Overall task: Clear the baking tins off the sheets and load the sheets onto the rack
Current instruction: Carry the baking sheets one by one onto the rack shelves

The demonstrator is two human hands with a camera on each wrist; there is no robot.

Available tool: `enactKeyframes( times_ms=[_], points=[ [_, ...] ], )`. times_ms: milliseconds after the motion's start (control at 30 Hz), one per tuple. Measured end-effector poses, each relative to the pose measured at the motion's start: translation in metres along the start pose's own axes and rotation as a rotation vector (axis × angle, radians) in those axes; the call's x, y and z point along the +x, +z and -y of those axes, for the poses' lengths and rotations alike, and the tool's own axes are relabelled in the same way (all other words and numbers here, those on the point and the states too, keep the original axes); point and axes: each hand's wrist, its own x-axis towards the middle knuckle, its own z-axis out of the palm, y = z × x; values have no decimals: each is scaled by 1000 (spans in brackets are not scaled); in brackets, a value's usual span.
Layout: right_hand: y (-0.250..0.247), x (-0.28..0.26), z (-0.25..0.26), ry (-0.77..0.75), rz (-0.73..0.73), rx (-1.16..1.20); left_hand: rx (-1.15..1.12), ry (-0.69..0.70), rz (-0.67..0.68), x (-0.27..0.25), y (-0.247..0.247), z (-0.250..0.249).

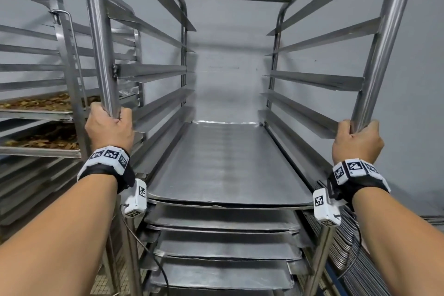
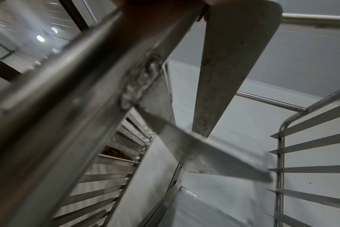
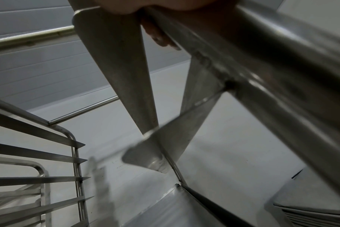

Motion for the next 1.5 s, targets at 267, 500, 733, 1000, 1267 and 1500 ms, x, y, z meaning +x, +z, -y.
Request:
enactKeyframes(
  times_ms=[267,500,733,1000,1267,1500],
  points=[
    [75,38,-30,2,35,35,-11,-35,8,12,75,0],
    [125,66,-53,12,45,53,-9,-50,-19,21,133,-3],
    [164,85,-68,5,61,71,-5,-74,-4,32,175,2],
    [189,95,-76,-1,46,60,14,-89,-18,41,202,7],
    [183,92,-69,33,83,62,-19,-63,29,37,197,3],
    [155,83,-40,175,270,9,-39,-205,197,37,180,-7]
  ],
)
